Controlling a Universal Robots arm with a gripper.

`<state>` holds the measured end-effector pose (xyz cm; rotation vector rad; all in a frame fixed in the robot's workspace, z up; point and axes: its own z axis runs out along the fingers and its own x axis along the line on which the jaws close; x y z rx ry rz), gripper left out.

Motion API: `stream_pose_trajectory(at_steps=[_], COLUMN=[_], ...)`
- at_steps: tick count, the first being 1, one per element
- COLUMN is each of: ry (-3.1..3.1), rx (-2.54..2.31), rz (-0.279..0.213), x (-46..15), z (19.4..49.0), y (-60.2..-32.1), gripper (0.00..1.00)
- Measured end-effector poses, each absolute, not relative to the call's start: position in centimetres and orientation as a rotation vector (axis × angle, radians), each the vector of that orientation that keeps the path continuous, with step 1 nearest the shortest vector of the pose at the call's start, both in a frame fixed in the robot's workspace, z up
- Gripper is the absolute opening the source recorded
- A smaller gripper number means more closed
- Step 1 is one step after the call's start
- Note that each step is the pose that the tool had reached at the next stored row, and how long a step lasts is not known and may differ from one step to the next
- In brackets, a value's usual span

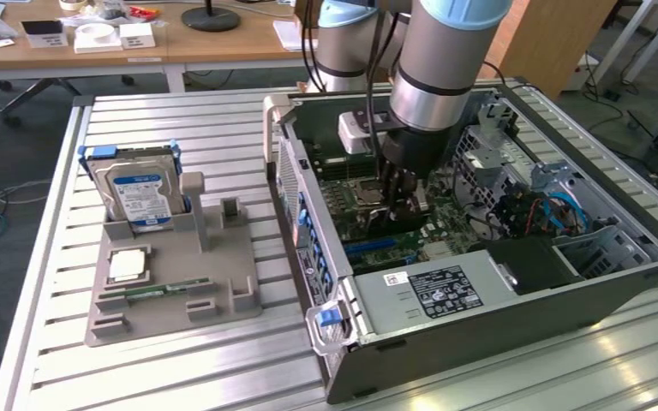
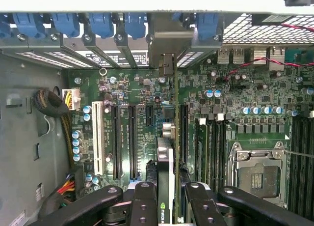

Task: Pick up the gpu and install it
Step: 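Insert the gpu into the slot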

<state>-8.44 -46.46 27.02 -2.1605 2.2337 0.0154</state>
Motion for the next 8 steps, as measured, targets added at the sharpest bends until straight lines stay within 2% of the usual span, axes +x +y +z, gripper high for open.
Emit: stream_pose_trajectory(at_steps=[8], ry=[2.234], rx=[-2.161], rz=[0.015], x=[-8.46], z=[26.84], y=[-46.46], gripper=[0.27])
